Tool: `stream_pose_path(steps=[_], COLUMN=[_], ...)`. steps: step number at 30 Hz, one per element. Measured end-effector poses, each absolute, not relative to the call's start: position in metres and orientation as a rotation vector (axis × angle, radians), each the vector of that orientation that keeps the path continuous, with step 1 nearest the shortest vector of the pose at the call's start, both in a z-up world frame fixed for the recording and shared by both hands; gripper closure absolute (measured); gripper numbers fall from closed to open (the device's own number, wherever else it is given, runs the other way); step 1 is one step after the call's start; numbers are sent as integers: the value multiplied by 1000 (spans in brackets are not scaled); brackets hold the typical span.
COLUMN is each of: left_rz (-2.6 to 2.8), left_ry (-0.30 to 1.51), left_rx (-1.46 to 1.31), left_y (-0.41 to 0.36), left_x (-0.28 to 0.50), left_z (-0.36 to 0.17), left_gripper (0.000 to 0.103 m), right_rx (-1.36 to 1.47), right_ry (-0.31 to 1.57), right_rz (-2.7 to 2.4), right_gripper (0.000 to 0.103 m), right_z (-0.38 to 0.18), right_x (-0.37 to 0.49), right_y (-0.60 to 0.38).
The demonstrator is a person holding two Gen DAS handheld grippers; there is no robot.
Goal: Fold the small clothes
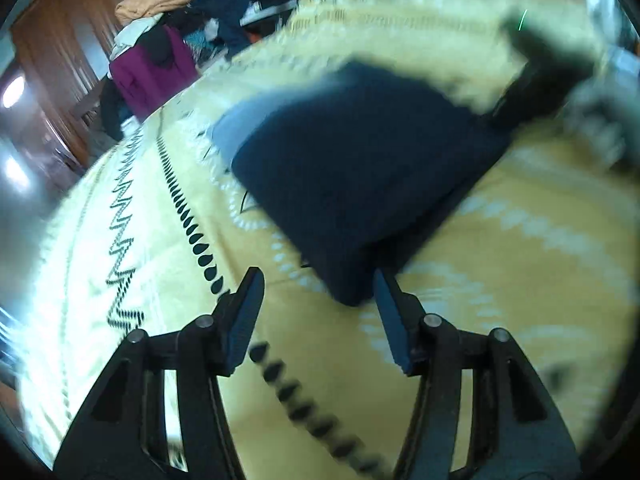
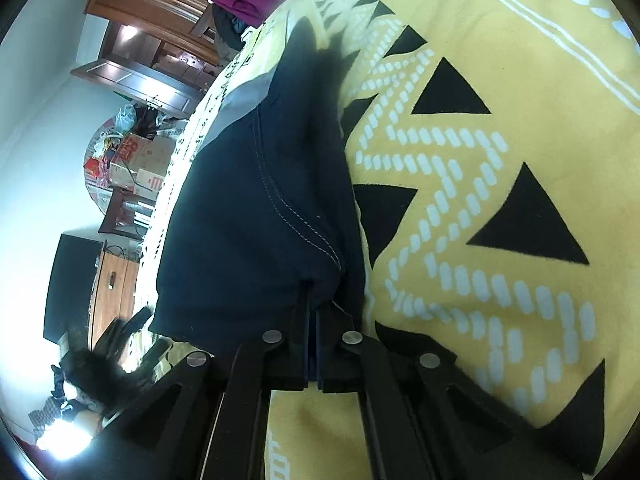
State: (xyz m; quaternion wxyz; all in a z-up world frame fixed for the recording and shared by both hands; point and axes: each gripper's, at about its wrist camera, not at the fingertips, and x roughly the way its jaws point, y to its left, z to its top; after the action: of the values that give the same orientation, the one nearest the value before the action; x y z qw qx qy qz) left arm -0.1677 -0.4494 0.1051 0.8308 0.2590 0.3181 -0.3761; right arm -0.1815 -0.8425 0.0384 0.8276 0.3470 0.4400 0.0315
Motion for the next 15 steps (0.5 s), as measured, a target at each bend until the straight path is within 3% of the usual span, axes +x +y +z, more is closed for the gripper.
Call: stream_pose_path(steps=[5,8,10,11,15], left_rz=[-816,-847,-878,-863,-842], left_ry=[562,677,779,739,751], left_rx=[428,520,615,644,538], left_y=[-455,-495,-515,-518,-501], left_x=[-145,-116,-119,-129,-127], left_z=[149,109,65,53,79], left_gripper=[47,48,65,65,64], right_rx=[746,655,626,628,626], right_ry=[926,935,936,942,962], right_rz=[62,27,13,12,20], right_gripper=[103,102,102,102,102], right_z=[38,50,54,52,48], right_x=[-185,-190,-194,-193,-188], right_y=[-842,-835,-833,-834,-833])
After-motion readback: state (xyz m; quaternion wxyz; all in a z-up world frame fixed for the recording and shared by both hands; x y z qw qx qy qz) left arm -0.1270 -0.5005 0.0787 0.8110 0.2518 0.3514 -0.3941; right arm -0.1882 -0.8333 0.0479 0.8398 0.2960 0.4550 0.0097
